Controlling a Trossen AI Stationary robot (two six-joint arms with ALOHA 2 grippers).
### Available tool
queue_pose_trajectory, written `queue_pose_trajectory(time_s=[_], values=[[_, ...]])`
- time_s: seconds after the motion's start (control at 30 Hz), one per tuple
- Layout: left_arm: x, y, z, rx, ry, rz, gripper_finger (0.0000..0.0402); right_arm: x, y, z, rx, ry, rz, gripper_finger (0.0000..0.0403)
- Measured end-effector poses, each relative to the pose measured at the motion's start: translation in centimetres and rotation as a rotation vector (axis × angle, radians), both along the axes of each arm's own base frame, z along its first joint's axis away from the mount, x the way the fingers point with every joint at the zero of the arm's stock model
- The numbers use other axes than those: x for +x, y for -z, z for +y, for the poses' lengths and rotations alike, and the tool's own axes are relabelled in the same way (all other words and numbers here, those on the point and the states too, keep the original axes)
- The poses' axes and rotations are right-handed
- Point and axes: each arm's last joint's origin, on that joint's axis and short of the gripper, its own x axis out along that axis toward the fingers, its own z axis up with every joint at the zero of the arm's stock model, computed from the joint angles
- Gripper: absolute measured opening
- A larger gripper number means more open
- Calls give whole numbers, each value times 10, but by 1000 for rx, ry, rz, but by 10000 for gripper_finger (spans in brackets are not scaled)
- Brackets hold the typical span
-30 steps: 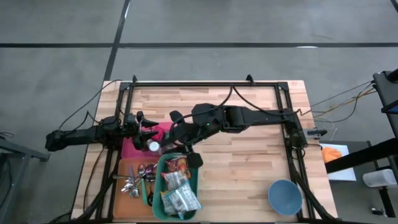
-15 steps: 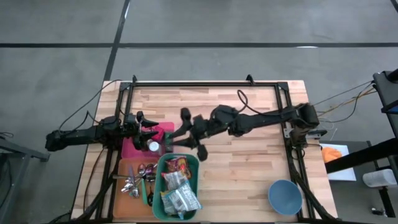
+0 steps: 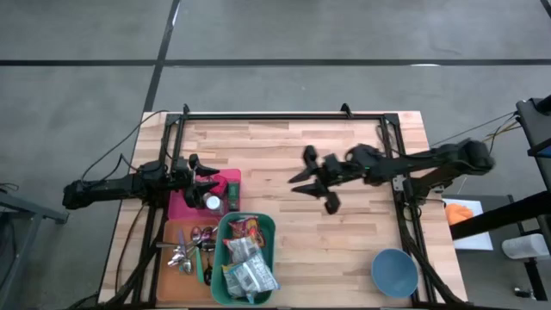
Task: Pick & Place Food Item
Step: Return to Home Position
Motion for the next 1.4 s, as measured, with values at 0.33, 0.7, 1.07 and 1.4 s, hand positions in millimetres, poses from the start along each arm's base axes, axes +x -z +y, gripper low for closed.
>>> queue_pose_trajectory(time_s=[0.33, 0.7, 1.07, 1.4], values=[[0, 0, 0, 0, 0, 0, 239, -82, 31, -6, -33, 175, -22, 107], [0, 0, 0, 0, 0, 0, 239, -144, 71, -10, 49, 270, -49, 107], [0, 0, 0, 0, -1, 0, 239, -177, 112, -12, 159, 287, -35, 107], [0, 0, 0, 0, 0, 0, 239, -191, 119, -12, 168, 285, 49, 107]])
